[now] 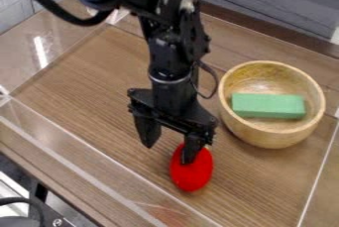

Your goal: Move the red object to the right side of the table

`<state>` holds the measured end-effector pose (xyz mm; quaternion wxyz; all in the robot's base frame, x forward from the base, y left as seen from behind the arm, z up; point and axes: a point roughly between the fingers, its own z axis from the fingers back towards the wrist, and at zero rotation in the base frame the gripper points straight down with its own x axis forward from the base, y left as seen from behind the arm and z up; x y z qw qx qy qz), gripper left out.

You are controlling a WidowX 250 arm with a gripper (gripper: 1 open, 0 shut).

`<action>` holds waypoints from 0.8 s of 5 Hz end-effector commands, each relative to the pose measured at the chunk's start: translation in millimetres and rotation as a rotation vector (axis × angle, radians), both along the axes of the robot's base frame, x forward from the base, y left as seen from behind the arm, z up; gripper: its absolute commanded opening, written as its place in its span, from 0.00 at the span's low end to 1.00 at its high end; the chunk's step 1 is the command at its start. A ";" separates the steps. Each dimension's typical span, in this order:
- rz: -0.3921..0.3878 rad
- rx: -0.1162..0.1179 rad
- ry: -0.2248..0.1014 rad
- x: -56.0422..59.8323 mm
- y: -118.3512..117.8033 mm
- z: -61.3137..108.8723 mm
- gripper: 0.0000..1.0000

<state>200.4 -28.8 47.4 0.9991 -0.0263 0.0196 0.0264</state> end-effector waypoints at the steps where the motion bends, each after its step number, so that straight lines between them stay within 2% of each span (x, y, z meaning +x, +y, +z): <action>1: -0.001 -0.012 -0.064 4.5 -5.0 3.6 1.00; 2: 0.000 -0.018 -0.085 5.5 -7.3 0.8 1.00; 4: 0.002 -0.032 -0.105 7.5 -10.4 -3.1 1.00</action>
